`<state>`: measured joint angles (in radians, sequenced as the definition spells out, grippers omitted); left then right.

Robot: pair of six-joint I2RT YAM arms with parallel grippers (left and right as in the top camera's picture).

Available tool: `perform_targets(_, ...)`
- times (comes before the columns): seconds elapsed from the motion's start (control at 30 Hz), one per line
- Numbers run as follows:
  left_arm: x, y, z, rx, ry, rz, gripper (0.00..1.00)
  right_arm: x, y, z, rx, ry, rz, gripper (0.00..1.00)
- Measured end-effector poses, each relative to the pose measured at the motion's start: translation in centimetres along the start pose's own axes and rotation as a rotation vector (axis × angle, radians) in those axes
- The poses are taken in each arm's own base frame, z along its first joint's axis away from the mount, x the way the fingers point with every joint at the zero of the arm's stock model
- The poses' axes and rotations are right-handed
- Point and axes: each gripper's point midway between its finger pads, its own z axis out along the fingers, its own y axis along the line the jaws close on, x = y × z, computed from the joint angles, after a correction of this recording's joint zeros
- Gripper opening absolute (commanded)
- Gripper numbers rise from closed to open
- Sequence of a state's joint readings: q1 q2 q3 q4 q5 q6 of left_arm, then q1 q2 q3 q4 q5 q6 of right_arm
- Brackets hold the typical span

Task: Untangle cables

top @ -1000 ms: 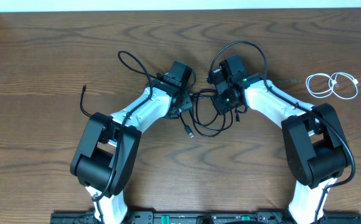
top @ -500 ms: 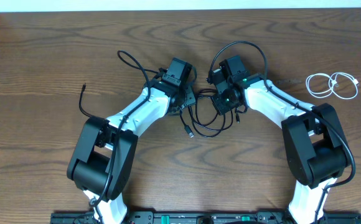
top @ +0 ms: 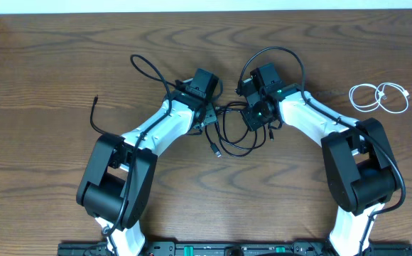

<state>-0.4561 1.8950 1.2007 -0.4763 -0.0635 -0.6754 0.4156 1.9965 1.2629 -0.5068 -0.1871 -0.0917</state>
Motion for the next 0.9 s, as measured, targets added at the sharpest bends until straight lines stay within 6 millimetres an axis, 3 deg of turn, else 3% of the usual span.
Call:
perform_targets(0.23,-0.2,2.4,-0.2,-0.124,-0.03,0.011,0.7,-0.2,0.2,0.0,-0.01,-0.011,-0.002,0.01)
perform_targets(0.33,0.0,3.0,-0.2,-0.152,-0.025,0.016,0.77,-0.2,0.2,0.0,-0.014,-0.01,-0.002,0.01)
perform_targets(0.9,0.1,3.5,-0.3,-0.176,-0.023,0.02,0.79,-0.3,0.4,0.1,-0.025,-0.015,-0.003,0.01)
